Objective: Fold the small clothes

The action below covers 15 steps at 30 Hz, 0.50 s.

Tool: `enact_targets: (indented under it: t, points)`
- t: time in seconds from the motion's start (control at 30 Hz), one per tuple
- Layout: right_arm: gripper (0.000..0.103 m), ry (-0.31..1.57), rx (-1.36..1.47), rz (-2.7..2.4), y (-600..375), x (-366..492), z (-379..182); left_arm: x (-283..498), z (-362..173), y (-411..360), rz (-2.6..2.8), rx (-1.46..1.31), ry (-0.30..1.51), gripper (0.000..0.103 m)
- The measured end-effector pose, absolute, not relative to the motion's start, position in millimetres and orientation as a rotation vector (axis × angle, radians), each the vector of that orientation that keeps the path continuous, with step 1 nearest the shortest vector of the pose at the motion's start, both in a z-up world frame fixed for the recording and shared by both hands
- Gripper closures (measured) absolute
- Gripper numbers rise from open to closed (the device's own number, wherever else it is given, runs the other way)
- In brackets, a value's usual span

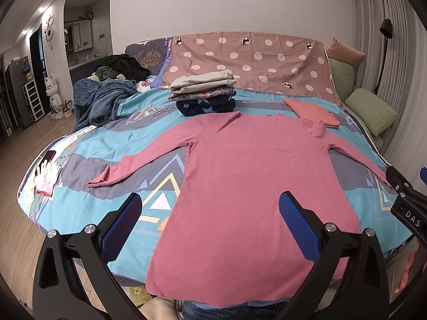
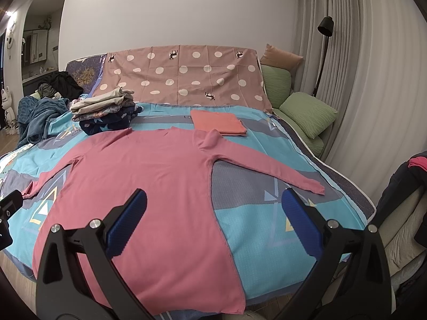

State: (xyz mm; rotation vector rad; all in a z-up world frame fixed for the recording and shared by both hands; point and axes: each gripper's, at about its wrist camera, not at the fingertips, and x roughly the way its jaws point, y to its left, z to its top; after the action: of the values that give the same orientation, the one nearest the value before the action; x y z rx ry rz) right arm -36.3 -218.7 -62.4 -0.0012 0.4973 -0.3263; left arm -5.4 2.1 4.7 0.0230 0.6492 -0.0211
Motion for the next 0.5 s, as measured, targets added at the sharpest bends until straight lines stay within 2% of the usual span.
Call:
enact_targets:
  t: [0.5]
  points:
    - [0.002,0.498,-0.006,-0.323,-217.0,-35.8,-62.8,-5.4,3.9,2.7,-0.019,0.024,0.649,0.001]
